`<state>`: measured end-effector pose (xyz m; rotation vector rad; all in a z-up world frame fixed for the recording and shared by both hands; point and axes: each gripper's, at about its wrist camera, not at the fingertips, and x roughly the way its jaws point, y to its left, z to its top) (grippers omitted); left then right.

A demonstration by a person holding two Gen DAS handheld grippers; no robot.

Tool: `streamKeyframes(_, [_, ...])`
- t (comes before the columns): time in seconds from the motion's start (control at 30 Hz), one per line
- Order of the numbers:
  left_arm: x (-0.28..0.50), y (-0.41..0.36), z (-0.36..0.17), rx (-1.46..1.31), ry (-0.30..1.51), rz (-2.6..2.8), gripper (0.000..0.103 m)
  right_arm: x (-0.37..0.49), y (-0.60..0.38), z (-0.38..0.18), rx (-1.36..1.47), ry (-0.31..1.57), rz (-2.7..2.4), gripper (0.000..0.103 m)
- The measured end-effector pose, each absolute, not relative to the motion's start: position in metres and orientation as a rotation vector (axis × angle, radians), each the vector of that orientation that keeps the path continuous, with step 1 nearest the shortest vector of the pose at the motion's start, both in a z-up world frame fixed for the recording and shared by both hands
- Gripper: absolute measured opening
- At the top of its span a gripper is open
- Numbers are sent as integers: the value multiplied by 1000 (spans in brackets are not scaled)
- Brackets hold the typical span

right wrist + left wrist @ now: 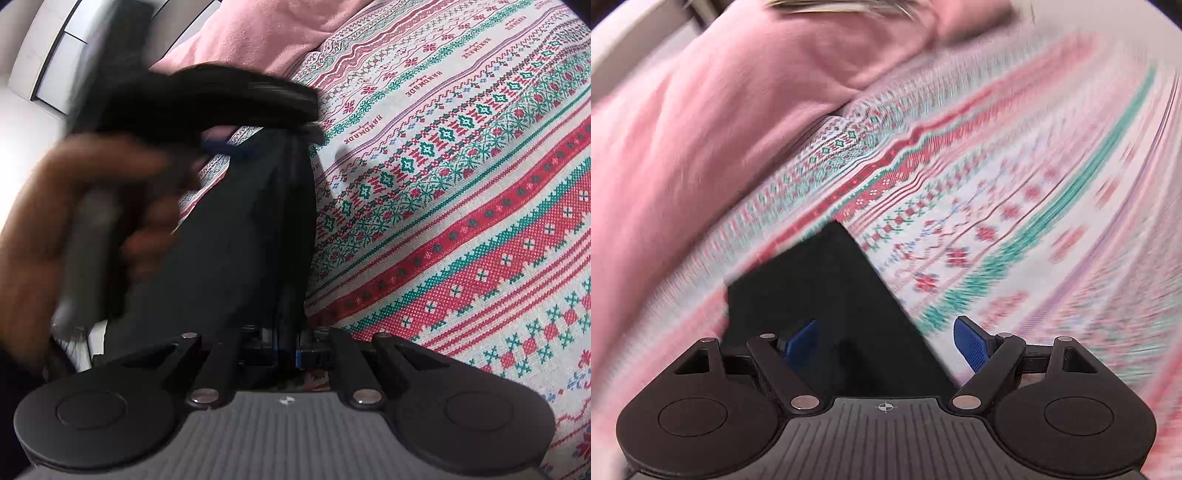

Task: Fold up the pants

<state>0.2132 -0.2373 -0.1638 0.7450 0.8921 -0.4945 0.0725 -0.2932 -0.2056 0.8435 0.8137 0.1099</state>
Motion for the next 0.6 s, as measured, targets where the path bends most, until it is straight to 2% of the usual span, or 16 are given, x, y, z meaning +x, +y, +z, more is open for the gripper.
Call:
streamKeyframes(0.03, [213,-245,-171,814,874,-465,79,73,-293,-204,839,813,114,6])
streamKeyframes(0.07, [214,-248,-173,847,851,-446,72,72,-294,-202,833,812,118,6])
streamKeyframes(0.1, [216,-247,-173,862,850,-426,43,72,-294,-200,830,808,126,5])
streamKeyframes(0.13, [221,-245,-173,849,878,-409,18,72,-295,-197,829,802,139,5])
streamKeyframes(0.23, [230,-235,-162,756,910,-392,2,72,-301,-193,850,796,155,4])
streamKeyframes(0.43, [228,-231,-99,522,849,-421,0,65,-323,-166,768,728,126,4])
streamKeyframes(0.6, [214,-248,-43,343,793,-534,0,37,-362,-128,573,577,-57,4])
